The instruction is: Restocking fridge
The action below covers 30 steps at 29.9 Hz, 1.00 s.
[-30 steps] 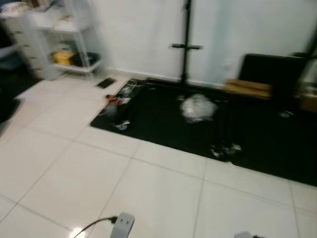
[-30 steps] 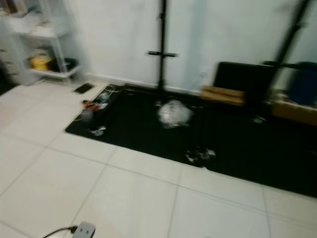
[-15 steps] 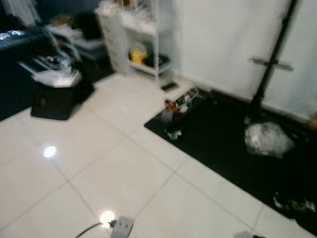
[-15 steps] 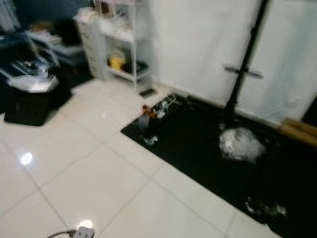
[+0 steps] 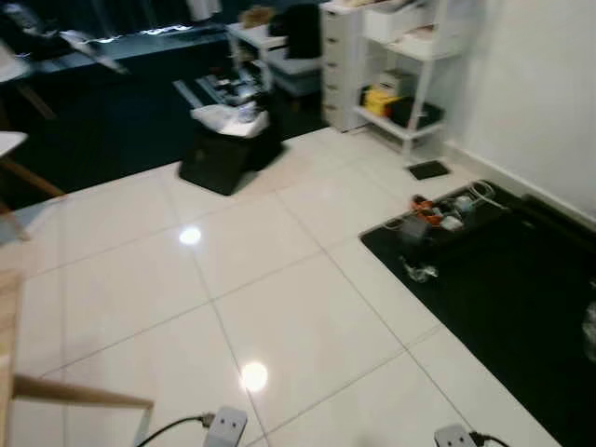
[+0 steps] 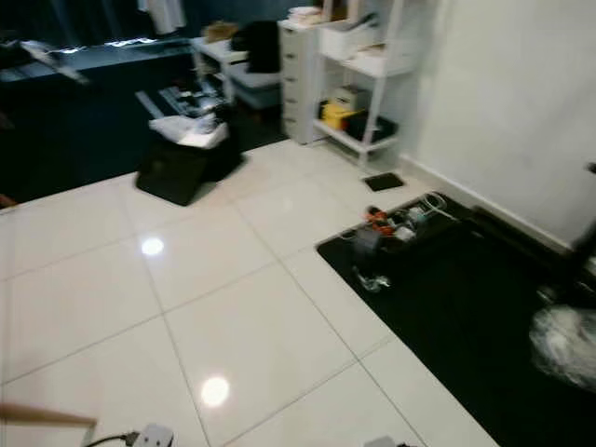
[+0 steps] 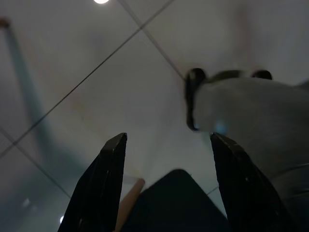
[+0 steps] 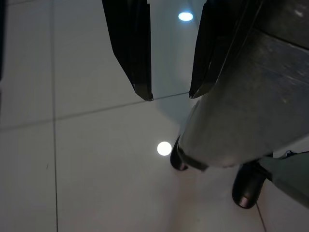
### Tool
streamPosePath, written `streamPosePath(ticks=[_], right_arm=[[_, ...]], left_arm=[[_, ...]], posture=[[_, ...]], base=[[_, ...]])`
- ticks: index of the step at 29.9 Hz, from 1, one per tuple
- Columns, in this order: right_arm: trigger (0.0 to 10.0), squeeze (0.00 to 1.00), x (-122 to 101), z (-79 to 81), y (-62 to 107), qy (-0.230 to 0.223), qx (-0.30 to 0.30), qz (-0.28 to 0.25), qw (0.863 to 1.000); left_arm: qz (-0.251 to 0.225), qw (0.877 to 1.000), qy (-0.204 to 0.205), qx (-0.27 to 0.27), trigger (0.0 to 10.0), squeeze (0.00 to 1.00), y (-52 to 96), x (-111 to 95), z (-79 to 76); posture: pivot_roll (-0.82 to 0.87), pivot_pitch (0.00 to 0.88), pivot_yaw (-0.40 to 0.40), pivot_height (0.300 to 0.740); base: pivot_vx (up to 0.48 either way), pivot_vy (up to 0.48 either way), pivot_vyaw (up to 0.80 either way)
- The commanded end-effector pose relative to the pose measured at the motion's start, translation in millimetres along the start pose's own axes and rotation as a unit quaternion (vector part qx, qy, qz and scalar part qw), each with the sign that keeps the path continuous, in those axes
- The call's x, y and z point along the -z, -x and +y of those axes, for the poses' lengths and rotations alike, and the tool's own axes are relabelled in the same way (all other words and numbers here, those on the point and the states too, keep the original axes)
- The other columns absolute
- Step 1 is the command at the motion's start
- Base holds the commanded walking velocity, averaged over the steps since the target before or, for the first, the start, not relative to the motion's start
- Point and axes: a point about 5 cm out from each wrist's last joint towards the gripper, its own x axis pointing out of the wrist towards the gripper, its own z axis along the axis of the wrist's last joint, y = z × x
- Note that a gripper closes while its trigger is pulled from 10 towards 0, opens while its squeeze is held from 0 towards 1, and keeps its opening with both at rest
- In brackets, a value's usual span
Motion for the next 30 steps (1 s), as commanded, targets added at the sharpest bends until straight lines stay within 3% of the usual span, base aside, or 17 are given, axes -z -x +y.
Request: streamPosePath(ticks=[1,26,30], right_arm=[[10.0,0.00,3.9,0.0,0.3,0.001,-0.001,0.005,1.000],[10.0,0.00,4.0,-0.1,0.3,0.007,0.001,0.006,1.000],[10.0,0.00,4.0,-2.6,0.5,0.003,0.017,0.005,1.000]], left_arm=[[0.003,1.000,0.000,0.000,10.0,0.00,0.0,0.0,0.6],[0.011,1.000,0.003,0.001,10.0,0.00,0.4,3.5,0.5],[0.012,1.000,0.001,0.002,10.0,0.00,0.4,4.0,0.3]], posture=[[0.04,0.000,-0.014,0.740],[0.05,0.000,-0.016,0.740],[0.05,0.000,-0.016,0.740]], base=[[0.000,0.000,0.80],[0.000,0.000,0.80],[0.000,0.000,0.27]])
